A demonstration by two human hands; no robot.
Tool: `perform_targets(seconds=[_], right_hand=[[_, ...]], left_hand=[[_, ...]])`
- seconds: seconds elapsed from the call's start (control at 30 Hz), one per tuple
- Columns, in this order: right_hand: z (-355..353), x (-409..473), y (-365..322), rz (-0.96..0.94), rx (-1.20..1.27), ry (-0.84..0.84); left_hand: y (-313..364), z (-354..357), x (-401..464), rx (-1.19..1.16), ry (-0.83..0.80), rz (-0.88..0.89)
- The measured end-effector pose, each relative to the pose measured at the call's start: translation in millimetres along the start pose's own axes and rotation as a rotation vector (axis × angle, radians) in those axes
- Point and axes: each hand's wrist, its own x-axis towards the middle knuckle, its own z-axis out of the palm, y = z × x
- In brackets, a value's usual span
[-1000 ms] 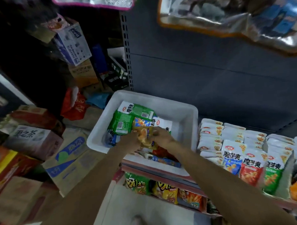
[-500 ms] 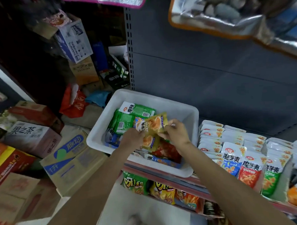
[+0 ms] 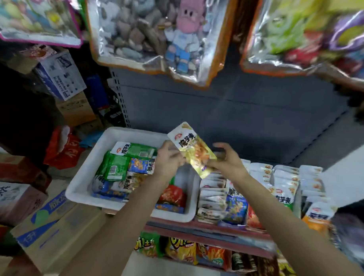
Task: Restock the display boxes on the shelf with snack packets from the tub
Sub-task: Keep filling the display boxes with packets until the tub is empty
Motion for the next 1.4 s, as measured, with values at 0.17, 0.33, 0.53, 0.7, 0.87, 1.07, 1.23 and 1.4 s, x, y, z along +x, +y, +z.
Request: perform_targets(seconds=[0.17, 0.33, 0.53, 0.7, 0.87, 1.07, 1.23, 1.4], right_hand=[[-40, 0, -9, -0.092, -0.038, 0.039], [-66, 4, -10, -0.137, 0.154, 0.238], [-73, 2, -9, -0.177, 0.352, 0.206], [-66, 5, -9, -0.186, 0.365, 0.141], [-54, 17, 6, -0.118, 0.186, 0.065], [-57, 26, 6, -0.090, -0.229, 0.132], [-61, 32, 3, -0.090, -0.425, 0.084], [-52, 35, 17, -0.136, -0.628, 0.024]], left_hand=[[9, 49, -9, 0.266, -0.315, 0.171], [-14, 60, 4, 0.983, -0.240, 0.325], [-20, 57, -3, 1.182, -0.324, 0.353], [-25, 46, -10, 1.107, -0.356, 0.405], [-22, 37, -13, 1.061, -0.399, 0.437], [-20, 33, -13, 1.059, -0.428, 0.412], [-23, 32, -13, 1.043, -0.433, 0.399], [-24, 29, -13, 1.041, -0.415, 0.387]])
